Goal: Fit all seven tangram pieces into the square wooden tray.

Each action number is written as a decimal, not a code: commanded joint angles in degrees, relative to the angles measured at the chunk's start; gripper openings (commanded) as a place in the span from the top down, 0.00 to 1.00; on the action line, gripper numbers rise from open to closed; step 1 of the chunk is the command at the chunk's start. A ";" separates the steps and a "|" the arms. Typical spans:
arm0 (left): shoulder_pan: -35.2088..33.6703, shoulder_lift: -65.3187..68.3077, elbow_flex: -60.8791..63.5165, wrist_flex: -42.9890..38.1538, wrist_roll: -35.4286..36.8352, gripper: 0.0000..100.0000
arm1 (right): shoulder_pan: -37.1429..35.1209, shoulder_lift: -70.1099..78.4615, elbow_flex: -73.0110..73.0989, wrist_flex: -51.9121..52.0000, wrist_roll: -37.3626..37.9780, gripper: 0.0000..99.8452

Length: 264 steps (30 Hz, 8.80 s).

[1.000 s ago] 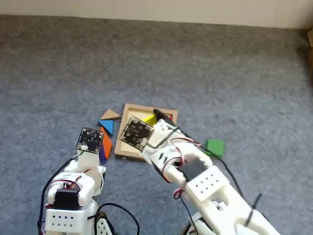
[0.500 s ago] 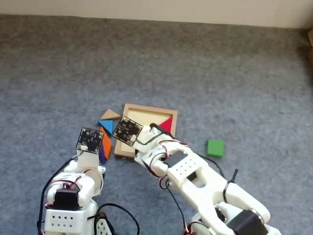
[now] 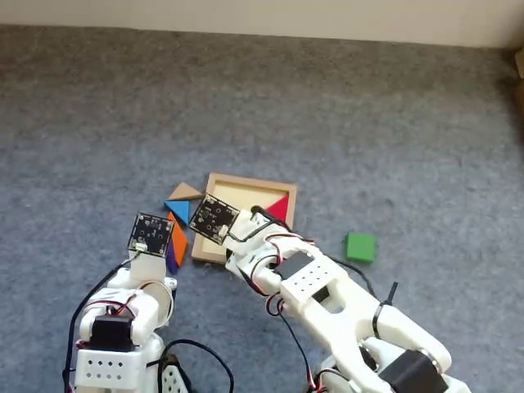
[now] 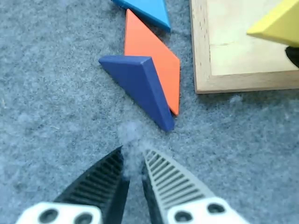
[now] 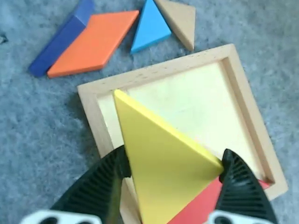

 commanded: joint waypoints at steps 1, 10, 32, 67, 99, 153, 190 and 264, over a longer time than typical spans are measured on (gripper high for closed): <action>-0.84 -2.15 1.10 0.26 -0.35 0.99 | 0.92 -0.13 -3.12 -0.66 -0.26 0.79; -0.84 -2.15 1.10 0.26 -0.35 0.99 | 0.92 -0.13 -3.56 4.97 -0.26 0.79; -0.84 -2.15 1.10 0.26 -0.35 0.99 | 1.01 -0.04 -3.38 11.12 2.46 0.79; -0.84 -2.15 1.10 0.26 -0.35 0.99 | 4.62 -11.47 -5.67 18.95 2.20 0.81; -0.84 -2.15 1.10 0.26 -0.35 0.99 | 32.48 -11.47 -21.32 32.75 -23.30 0.92; -0.84 -2.15 1.10 0.26 -0.35 0.99 | 39.60 33.98 -51.65 57.10 -38.24 0.73; -0.84 -2.15 1.10 0.26 -0.35 0.99 | 40.22 34.15 -49.36 57.27 -33.23 0.92; -0.84 -2.15 1.10 0.26 -0.35 0.99 | 8.75 26.07 -32.57 25.01 -16.00 0.82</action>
